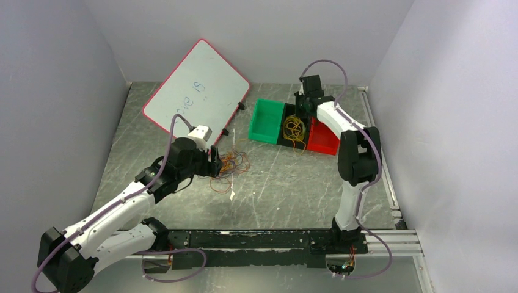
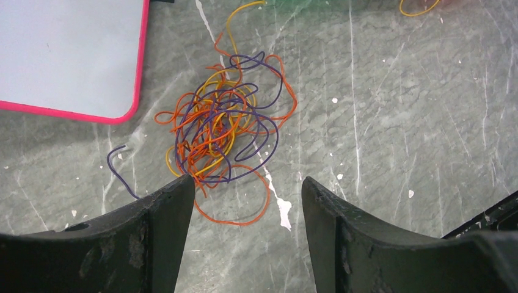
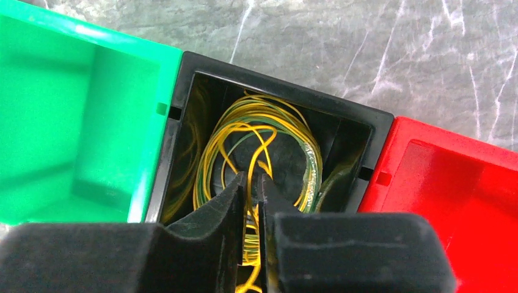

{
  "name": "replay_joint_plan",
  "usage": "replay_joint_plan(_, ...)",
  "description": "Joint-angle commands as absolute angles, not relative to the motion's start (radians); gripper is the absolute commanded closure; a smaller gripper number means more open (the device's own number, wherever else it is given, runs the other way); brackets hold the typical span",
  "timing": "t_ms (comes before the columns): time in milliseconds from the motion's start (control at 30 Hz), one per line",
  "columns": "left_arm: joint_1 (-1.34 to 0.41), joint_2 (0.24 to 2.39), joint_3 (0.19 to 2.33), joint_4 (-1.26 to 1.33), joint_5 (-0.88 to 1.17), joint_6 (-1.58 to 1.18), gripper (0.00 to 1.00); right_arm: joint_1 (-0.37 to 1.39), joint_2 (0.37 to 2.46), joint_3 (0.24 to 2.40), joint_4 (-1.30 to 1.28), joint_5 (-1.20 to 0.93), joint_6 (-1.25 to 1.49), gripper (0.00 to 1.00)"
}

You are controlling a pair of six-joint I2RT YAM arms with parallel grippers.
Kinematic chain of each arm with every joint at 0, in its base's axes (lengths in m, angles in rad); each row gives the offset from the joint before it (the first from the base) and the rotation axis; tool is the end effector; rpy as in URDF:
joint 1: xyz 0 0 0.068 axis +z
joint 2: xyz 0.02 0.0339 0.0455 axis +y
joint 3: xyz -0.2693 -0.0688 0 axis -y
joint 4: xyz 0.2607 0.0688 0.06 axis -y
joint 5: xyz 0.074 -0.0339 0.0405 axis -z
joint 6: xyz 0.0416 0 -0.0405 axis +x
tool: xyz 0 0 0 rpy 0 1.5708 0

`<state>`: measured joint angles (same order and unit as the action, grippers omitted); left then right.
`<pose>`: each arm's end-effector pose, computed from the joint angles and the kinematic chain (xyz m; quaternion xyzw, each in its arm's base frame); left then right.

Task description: Untangle the cables

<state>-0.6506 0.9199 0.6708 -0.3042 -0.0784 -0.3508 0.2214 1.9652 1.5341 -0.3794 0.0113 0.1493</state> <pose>0.1790 -0.1322 0.2609 0.1115 0.8657 -0.2036 0.4434 0.4538 0.1017 0.2239 -0.0314 0.9281 0.0632 0.3657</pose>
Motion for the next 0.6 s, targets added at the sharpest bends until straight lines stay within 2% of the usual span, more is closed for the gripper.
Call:
replay_joint_plan(0,-0.647,0.910,0.663,-0.314,-0.056,-0.357,0.31,0.213,1.968,1.584,-0.384,-0.002,0.140,0.79)
replay_joint_plan(167,-0.647,0.910,0.664,-0.308,-0.056,-0.357,0.31,0.213,1.924,1.583,-0.387,0.024,0.135,0.66)
replay_joint_plan(400,-0.646,0.930,0.666,-0.297,-0.048,-0.357,0.31,0.214,1.802,1.550,-0.423,0.061,0.130,0.56)
replay_joint_plan(567,-0.647,0.939,0.669,-0.285,-0.052,-0.357,0.31,0.219,1.655,1.415,-0.431,0.045,0.199,0.53)
